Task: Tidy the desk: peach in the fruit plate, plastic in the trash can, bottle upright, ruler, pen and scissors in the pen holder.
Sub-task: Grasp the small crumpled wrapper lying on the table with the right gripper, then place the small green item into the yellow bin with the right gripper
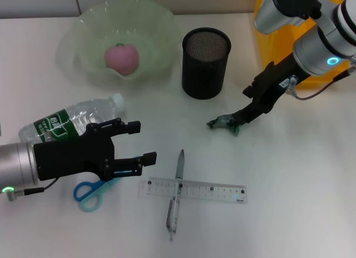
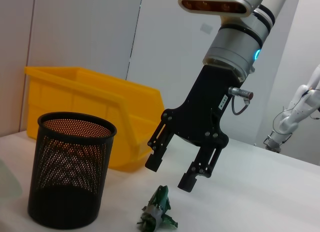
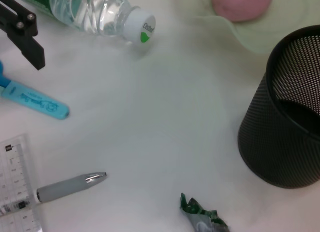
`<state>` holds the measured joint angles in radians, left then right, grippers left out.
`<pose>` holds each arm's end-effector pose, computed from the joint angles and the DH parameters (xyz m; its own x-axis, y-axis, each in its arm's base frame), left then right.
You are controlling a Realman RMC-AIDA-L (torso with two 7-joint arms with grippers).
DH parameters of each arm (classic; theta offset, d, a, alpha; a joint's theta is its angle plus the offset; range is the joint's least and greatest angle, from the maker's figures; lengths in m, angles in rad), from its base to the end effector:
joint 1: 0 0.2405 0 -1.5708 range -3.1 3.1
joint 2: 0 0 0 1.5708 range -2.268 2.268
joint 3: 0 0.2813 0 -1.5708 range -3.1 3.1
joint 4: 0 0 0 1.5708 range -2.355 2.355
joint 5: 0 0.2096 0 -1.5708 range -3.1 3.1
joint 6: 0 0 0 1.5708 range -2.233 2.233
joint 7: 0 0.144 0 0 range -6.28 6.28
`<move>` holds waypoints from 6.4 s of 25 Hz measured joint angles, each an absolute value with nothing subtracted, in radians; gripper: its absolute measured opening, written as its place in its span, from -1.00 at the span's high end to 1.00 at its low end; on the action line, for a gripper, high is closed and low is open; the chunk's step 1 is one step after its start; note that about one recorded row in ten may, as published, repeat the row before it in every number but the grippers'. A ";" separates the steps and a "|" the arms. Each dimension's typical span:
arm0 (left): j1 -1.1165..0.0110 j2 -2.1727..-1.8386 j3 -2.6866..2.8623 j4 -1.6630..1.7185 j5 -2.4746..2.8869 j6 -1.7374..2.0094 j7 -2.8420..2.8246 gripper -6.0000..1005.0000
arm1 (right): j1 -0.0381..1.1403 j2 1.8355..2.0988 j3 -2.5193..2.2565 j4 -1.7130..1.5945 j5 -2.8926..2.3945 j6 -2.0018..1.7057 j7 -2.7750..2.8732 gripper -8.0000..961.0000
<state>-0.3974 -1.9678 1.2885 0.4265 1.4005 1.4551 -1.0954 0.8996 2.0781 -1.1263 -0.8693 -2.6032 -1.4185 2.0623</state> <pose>-0.3108 0.2935 -0.0392 0.7873 0.2833 0.5477 0.4046 -0.9076 -0.1121 0.1839 0.4241 -0.0349 0.8854 -0.3815 0.2655 -0.3105 -0.9106 -0.2728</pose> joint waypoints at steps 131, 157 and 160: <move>-0.407 -1.961 1.285 0.426 1.400 1.465 -1.102 -0.56 | 0.505 2.075 -1.013 -0.762 -1.719 -1.399 1.347 0.97; -0.410 -1.974 1.275 0.426 1.401 1.466 -1.088 -0.55 | 0.506 2.079 -0.717 -0.311 -1.579 -1.519 0.812 0.96; -0.410 -1.974 1.275 0.426 1.401 1.466 -1.088 -0.55 | 0.505 2.079 -0.714 -0.311 -1.579 -1.521 0.812 0.95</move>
